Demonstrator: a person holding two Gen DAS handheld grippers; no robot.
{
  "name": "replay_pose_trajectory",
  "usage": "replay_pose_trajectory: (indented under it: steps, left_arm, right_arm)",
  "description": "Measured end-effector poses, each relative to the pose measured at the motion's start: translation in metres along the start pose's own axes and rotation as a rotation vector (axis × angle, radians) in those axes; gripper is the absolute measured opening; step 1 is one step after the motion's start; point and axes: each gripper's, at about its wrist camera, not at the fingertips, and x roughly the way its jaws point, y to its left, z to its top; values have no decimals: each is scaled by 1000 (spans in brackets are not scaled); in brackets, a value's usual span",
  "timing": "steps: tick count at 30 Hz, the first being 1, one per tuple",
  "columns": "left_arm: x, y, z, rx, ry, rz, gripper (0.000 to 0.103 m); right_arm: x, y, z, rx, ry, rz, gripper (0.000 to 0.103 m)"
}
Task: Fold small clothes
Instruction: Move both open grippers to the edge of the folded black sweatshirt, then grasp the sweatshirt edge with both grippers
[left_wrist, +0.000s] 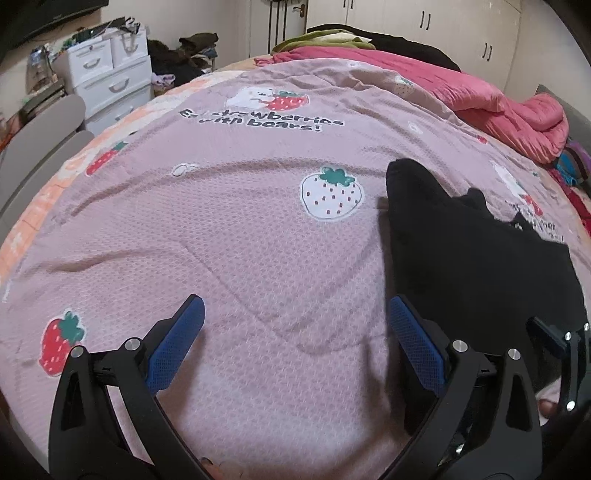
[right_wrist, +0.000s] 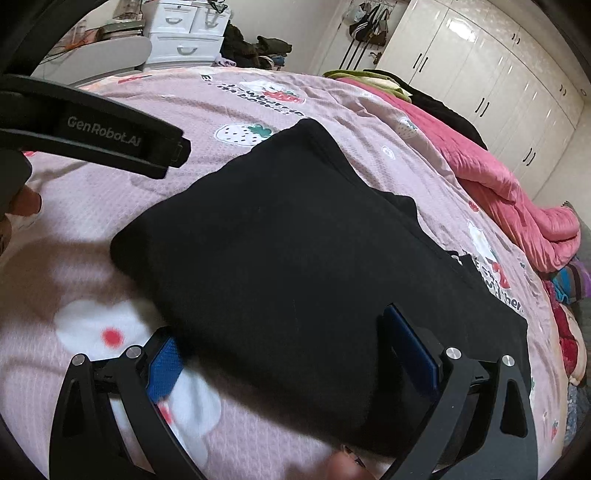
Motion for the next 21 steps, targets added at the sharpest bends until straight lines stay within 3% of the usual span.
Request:
replay_pose_trajectory:
  steps: [5,7,10,13,14,15,21]
  left_arm:
    - [12,1,22,-41,-12,-37,94]
    - [15,2,32,-79,-6,-92,94]
    - [21,-4,42,-98,12,-177,94]
    - [31,-14,46,-107,49,-245,93]
    - [34,-17,47,-107,61,-261,93]
    - [38,-23,48,-102,79,-282,93]
    - [56,-49,45,-72,152,-334,93]
  right_arm:
    - [3,0,8,-15,-41,-55,95]
    - [-4,1,7,-32,-83,-64,88]
    - [-17,1,4,-47,-146,-62,71]
    - [-28,0,1,-49,-197,-41,48]
    - [-31,-1,0,-48,-208,-26,30]
    - [-36,-1,-1,-47,-226,-25,22]
    - [-49,-14,-5,13,-280,-48,18]
